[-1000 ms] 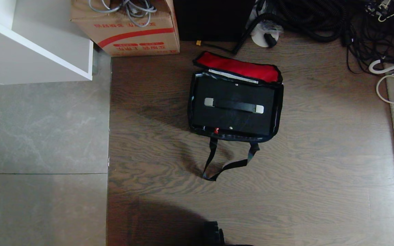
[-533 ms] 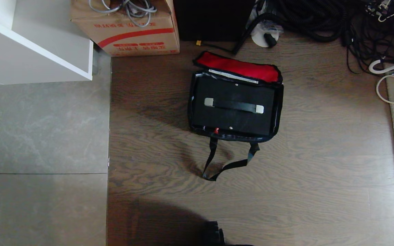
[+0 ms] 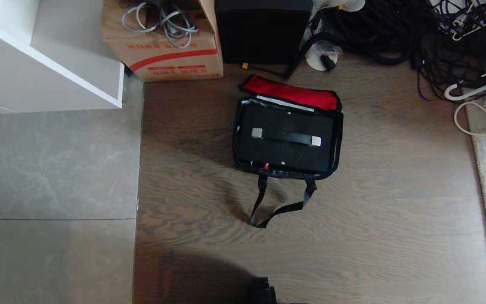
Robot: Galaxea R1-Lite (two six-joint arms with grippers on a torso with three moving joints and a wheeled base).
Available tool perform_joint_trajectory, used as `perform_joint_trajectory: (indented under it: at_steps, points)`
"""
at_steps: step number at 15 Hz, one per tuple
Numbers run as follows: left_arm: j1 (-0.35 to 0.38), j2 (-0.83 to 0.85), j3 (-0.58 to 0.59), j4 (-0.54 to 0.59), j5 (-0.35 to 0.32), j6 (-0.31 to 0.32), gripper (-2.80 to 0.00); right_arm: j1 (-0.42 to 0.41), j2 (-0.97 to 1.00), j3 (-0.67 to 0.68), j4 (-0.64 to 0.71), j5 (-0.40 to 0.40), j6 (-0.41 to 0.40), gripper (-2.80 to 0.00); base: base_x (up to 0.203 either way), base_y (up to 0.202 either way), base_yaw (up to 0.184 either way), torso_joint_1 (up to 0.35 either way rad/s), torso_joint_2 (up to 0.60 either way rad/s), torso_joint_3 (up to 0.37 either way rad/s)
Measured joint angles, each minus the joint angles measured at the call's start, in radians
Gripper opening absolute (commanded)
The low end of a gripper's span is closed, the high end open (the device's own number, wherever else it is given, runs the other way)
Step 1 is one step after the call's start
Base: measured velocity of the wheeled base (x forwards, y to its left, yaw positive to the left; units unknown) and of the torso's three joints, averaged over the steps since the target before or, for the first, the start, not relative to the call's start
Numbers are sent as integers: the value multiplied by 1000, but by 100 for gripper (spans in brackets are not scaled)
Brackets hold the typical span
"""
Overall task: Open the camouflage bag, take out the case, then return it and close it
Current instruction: Grip the handle
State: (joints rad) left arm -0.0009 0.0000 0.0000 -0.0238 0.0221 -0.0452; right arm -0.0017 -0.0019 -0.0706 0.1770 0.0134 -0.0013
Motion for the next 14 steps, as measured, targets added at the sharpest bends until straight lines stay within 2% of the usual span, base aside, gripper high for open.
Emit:
perform_joint_trajectory:
  at_steps: [14]
  points:
    - [-1,0,0,0,0,0,-280,0,0,0,0,0,0,-280,0,0,0,3,2,100]
